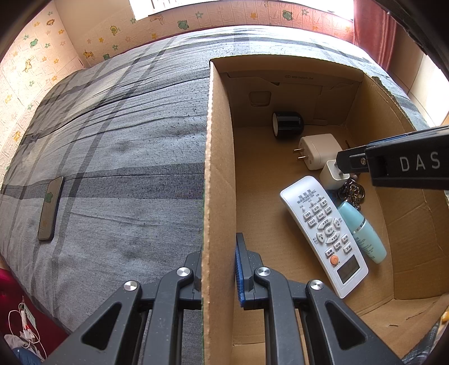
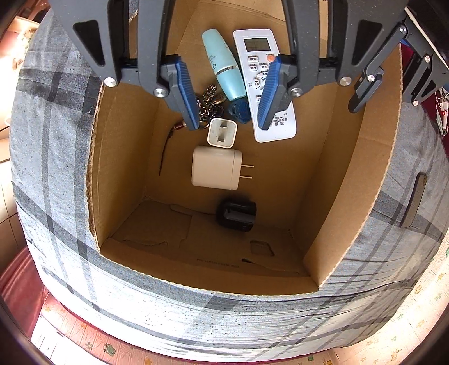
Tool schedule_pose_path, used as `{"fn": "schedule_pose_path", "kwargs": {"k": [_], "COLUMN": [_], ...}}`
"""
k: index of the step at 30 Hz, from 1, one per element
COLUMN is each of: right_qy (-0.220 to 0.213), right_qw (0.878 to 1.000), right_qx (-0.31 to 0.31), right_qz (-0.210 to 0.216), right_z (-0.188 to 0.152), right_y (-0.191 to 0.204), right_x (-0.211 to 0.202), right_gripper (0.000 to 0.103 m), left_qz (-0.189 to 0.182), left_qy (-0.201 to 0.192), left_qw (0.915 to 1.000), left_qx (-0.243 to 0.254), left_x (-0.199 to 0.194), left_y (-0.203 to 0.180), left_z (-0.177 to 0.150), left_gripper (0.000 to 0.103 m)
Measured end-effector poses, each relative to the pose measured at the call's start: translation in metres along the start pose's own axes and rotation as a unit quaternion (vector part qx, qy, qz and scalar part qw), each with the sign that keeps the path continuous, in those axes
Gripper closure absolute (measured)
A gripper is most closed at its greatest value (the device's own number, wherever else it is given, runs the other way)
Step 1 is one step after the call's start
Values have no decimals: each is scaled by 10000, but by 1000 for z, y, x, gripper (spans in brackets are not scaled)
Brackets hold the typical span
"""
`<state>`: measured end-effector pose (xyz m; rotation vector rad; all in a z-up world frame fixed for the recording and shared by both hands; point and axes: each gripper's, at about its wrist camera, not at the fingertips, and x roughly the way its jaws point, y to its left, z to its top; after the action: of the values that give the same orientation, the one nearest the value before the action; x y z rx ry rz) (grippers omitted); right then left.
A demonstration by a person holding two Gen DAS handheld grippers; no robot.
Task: Organize rigid objects
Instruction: 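Lower the blue fob into the box and open the right gripper, then withdraw the right gripper from the box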
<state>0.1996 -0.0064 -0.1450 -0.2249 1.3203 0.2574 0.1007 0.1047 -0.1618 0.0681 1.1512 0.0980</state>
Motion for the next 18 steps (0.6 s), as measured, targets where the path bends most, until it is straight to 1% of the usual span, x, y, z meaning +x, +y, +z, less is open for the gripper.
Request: {"fn": "schedule_pose_path", "kwargs": {"k": [7,12,14,18], "right_qy": [-159,-362,-436,-593], "right_qw": [9998,9989,9986,9980], "right_qx": [-61,-96,-90,-2], "right_qz": [-110,-280,-275,-214], "right_z": [-4,-7,-8,-12], "right_y": [6,6,5,2], "right_x": [-17,-35,-43,-60], "right_gripper": [50,35,31,15], "left_qz": [1,0,9,15], "left_qy": [-4,-4,-5,-4], "left_qw": [10000,10000,10000,10000], "left_qx": [4,2,12,14], "left_x": [0,-1,-1,-1], "left_y": [0,0,-1,-1], "left_z": [0,0,0,0], "left_gripper": [88,88,88,88]}}
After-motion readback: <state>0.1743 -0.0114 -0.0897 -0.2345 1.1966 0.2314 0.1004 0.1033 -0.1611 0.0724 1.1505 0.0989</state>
